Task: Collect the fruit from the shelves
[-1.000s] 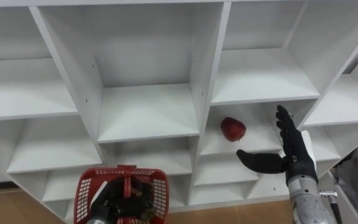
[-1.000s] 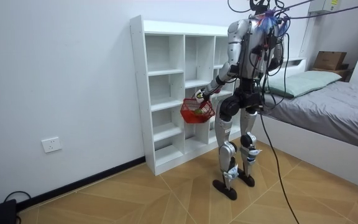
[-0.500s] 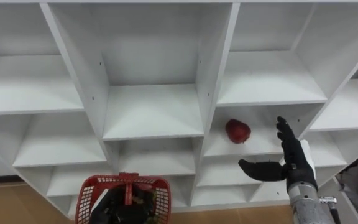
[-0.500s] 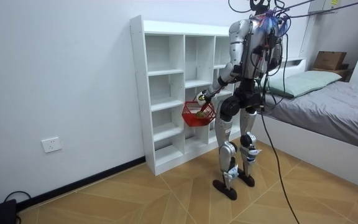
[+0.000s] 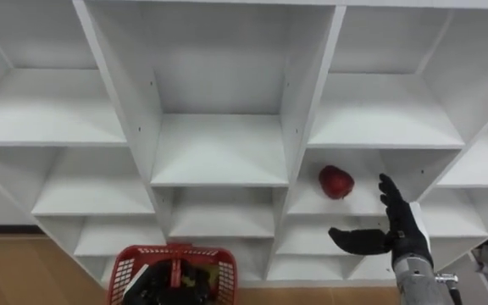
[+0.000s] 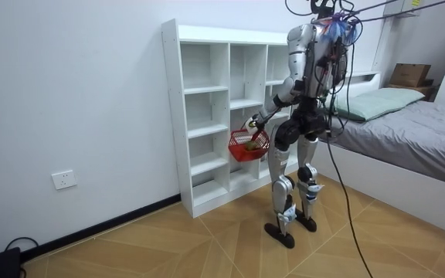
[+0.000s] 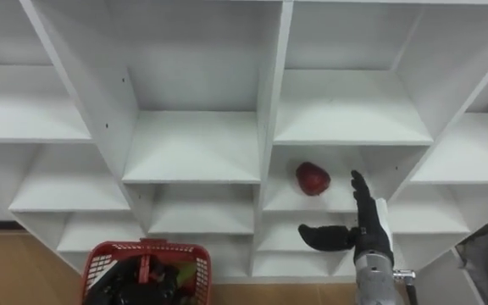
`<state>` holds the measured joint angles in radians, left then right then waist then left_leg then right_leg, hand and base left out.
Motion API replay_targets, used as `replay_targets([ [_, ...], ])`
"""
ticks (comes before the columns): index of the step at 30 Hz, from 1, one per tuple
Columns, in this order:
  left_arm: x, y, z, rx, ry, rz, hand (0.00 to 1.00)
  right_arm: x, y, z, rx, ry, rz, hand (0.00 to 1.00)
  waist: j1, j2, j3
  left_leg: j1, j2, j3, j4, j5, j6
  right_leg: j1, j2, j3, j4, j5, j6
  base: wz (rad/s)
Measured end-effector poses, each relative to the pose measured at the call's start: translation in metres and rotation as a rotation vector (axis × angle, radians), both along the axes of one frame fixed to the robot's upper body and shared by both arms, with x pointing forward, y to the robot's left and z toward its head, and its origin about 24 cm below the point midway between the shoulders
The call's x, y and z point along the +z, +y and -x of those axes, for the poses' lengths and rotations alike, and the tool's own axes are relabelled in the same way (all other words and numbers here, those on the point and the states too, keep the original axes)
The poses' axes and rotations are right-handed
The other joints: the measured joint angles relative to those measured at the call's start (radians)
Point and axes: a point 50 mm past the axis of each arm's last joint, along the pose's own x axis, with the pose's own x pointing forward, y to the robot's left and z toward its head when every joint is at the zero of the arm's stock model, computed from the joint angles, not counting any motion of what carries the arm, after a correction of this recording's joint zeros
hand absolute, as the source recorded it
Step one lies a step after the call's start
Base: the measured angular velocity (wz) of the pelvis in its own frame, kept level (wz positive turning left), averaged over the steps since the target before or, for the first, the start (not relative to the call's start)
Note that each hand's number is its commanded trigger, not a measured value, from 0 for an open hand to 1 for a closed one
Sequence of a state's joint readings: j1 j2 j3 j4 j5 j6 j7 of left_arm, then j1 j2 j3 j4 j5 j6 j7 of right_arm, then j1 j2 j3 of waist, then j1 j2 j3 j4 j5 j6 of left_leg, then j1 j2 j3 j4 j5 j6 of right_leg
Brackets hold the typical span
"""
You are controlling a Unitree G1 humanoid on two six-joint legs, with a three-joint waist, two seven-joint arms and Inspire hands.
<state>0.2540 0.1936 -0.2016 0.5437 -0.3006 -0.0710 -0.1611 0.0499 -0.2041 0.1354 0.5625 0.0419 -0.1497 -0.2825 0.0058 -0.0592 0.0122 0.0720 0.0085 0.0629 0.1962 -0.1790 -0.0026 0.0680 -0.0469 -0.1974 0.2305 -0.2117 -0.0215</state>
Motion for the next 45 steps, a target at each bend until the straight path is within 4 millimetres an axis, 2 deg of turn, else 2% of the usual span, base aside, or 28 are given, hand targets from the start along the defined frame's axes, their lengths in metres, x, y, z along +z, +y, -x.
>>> replay_targets([
  [4, 0.001, 0.000, -0.002, -0.001, -0.007, -0.003, 1.00, 0.008, -0.004, -0.016, -0.014, -0.037, 0.029, 0.00, 0.001, 0.001, -0.0014, -0.061, -0.004, -0.020, 0.038, 0.000, 0.000, -0.047, -0.010, -0.025, 0.033, -0.010, -0.003, 0.21],
  [6, 0.002, -0.001, -0.006, -0.005, -0.015, -0.002, 1.00, 0.016, -0.003, -0.033, -0.017, -0.070, 0.044, 0.00, 0.003, 0.002, 0.0003, -0.097, -0.004, -0.024, 0.056, 0.000, 0.000, -0.086, -0.013, -0.025, 0.060, -0.014, -0.007, 0.09],
  [9, 0.002, -0.001, -0.007, -0.004, -0.017, -0.001, 1.00, 0.022, -0.006, -0.043, -0.019, -0.092, 0.061, 0.00, 0.008, 0.003, 0.0019, -0.127, -0.003, -0.034, 0.076, 0.000, 0.000, -0.104, -0.016, -0.037, 0.066, -0.015, -0.008, 0.12],
  [14, 0.004, 0.000, -0.013, -0.005, -0.031, -0.006, 1.00, 0.026, -0.020, -0.049, -0.044, -0.091, 0.111, 0.00, 0.032, 0.005, 0.0057, -0.183, 0.000, -0.042, 0.099, 0.000, 0.000, -0.152, -0.022, -0.046, 0.086, -0.016, -0.009, 0.06],
  [16, 0.004, 0.001, -0.016, -0.007, -0.033, -0.011, 1.00, 0.029, -0.020, -0.052, -0.042, -0.100, 0.114, 0.00, 0.039, 0.002, 0.0159, -0.194, -0.001, -0.041, 0.106, 0.000, 0.001, -0.160, -0.024, -0.045, 0.098, -0.018, -0.010, 0.02],
  [18, 0.004, 0.001, -0.019, -0.013, -0.035, -0.012, 1.00, 0.033, -0.022, -0.056, -0.040, -0.112, 0.123, 0.00, 0.055, -0.003, 0.0204, -0.213, -0.001, -0.039, 0.113, 0.000, 0.001, -0.185, -0.025, -0.040, 0.114, -0.022, -0.013, -0.02],
  [22, 0.005, 0.001, -0.021, -0.017, -0.040, -0.011, 1.00, 0.040, -0.023, -0.068, -0.048, -0.133, 0.132, 0.00, 0.062, -0.008, 0.0219, -0.268, -0.002, -0.038, 0.140, 0.000, 0.000, -0.244, -0.032, -0.039, 0.150, -0.029, -0.017, 0.00],
  [24, 0.005, 0.000, -0.024, -0.030, -0.044, -0.012, 1.00, 0.042, -0.024, -0.073, -0.060, -0.133, 0.139, 0.00, 0.077, -0.007, 0.0221, -0.299, -0.003, -0.038, 0.149, 0.000, 0.000, -0.281, -0.034, -0.038, 0.171, -0.031, -0.020, 0.00],
  [36, 0.002, -0.005, -0.025, -0.067, -0.017, -0.033, 1.00, 0.042, -0.032, -0.076, -0.132, -0.124, 0.179, 0.00, 0.109, -0.008, 0.0234, -0.394, -0.006, -0.051, 0.215, 0.000, 0.000, -0.367, -0.048, -0.049, 0.236, -0.045, -0.029, 0.03],
  [41, 0.001, -0.006, -0.024, -0.100, -0.002, -0.054, 1.00, 0.047, -0.032, -0.081, -0.156, -0.149, 0.185, 0.00, 0.108, -0.007, 0.0245, -0.437, -0.008, -0.050, 0.231, 0.000, 0.000, -0.413, -0.056, -0.052, 0.263, -0.045, -0.031, 0.01],
  [45, 0.000, -0.007, -0.029, -0.130, 0.003, -0.069, 1.00, 0.063, -0.034, -0.094, -0.178, -0.209, 0.207, 0.00, 0.107, -0.016, 0.0321, -0.468, -0.016, -0.049, 0.247, 0.001, 0.002, -0.455, -0.069, -0.049, 0.299, -0.053, -0.032, 0.00],
])
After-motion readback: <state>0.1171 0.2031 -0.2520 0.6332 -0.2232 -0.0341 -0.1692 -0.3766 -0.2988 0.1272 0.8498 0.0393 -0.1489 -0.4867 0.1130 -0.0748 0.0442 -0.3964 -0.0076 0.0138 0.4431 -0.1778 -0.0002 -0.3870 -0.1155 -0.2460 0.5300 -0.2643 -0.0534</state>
